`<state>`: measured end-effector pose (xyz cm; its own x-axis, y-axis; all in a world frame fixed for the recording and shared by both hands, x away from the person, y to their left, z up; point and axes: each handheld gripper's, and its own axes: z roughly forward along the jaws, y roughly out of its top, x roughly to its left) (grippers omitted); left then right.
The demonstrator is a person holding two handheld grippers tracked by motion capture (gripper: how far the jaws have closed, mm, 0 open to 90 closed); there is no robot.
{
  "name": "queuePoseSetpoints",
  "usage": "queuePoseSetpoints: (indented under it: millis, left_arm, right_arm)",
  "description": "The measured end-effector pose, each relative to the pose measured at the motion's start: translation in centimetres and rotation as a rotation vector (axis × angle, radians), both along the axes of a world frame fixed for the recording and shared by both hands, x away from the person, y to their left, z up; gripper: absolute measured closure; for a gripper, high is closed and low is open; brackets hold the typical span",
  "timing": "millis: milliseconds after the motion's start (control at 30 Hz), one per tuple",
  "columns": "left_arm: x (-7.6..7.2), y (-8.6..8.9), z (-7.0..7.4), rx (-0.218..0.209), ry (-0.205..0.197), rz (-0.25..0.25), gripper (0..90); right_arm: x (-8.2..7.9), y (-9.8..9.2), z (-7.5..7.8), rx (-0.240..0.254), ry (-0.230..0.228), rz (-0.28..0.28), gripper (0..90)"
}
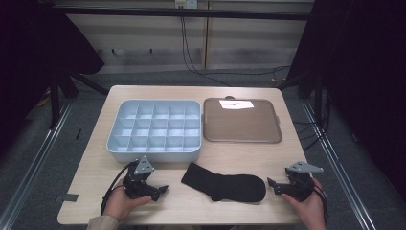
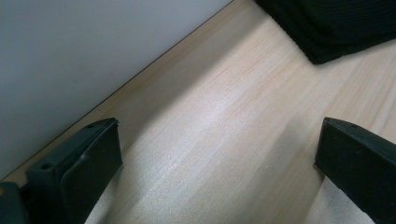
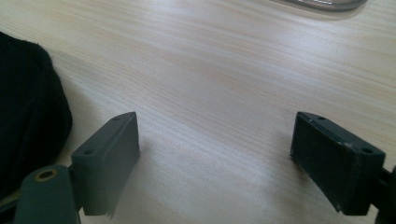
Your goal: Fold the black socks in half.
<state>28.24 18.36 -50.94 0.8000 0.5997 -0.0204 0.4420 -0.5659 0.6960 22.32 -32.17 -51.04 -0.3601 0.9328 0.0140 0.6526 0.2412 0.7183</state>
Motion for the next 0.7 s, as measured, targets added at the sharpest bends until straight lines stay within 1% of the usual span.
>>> queuePoseSetpoints:
  millis: [67, 100, 167, 267, 333, 367, 400, 433, 467, 500, 533, 567, 600, 633, 667, 700]
  left_arm:
    - [0.0, 0.0, 0.0, -0.003, 0.002, -0.001, 0.0]
    - [0.0, 0.0, 0.0, 0.002, -0.005, -0.002, 0.0]
    - [0.0, 0.0, 0.0, 0.002, -0.002, 0.000, 0.0]
    - [0.0, 0.0, 0.0, -0.003, 0.000, 0.002, 0.0]
    - [-0.1, 0.0, 0.0, 0.001, -0.001, -0.001, 0.0]
    - [-0.1, 0.0, 0.1, 0.003, 0.008, 0.009, 0.6]
    - [-0.1, 0.0, 0.4, 0.012, 0.014, 0.017, 3.1]
    - [-0.2, 0.1, 0.8, 0.013, 0.024, 0.019, 10.5]
    - [-0.2, 0.1, 1.0, -0.006, 0.044, 0.011, 20.6]
    - [-0.2, 0.0, 1.2, -0.007, 0.057, 0.004, 24.4]
    - [-0.2, 0.0, 1.2, -0.007, 0.057, 0.004, 25.1]
    - [-0.4, -0.5, 1.7, 0.015, 0.064, -0.012, 28.3]
    - [-0.4, -0.5, 1.7, 0.015, 0.064, -0.012, 31.6]
    - [-0.6, -1.0, 2.3, 0.021, 0.039, -0.040, 33.0]
    - [-0.6, -1.0, 2.3, 0.021, 0.039, -0.040, 33.9]
    - [-0.6, -1.1, 2.7, 0.012, 0.033, -0.033, 33.9]
  right_arm:
    - [0.0, 0.0, 0.0, 0.003, -0.001, 0.003, 14.4]
    - [0.1, -0.1, 0.0, -0.003, -0.005, -0.018, 14.0]
    - [0.1, -0.1, 0.0, -0.002, -0.002, -0.023, 13.8]
    - [-0.1, -0.3, 0.0, 0.002, -0.001, -0.050, 13.1]
    - [-0.1, -0.2, 0.0, -0.002, 0.001, -0.051, 13.0]
    - [-0.2, -0.2, 0.0, 0.001, 0.001, -0.049, 13.4]
    - [-0.2, -0.3, 0.0, 0.006, 0.001, -0.041, 13.5]
    - [-0.3, -0.3, 0.0, 0.007, 0.003, -0.031, 13.7]
    - [-0.4, -0.4, 0.0, 0.006, 0.002, -0.025, 14.0]
    - [-0.4, -0.4, 0.0, 0.007, 0.002, -0.021, 14.8]
    - [-0.4, -0.4, 0.0, 0.007, 0.002, -0.021, 14.8]
    - [-0.5, -0.4, 0.3, 0.007, 0.009, -0.011, 24.9]
    - [-0.6, -0.4, 0.4, 0.010, 0.011, 0.003, 28.6]
    - [-0.6, -0.4, 0.4, 0.016, 0.012, 0.015, 29.6]
    - [-0.6, -0.4, 0.4, 0.016, 0.012, 0.015, 29.6]
    - [-0.6, -0.3, 0.5, 0.017, 0.016, 0.021, 31.3]
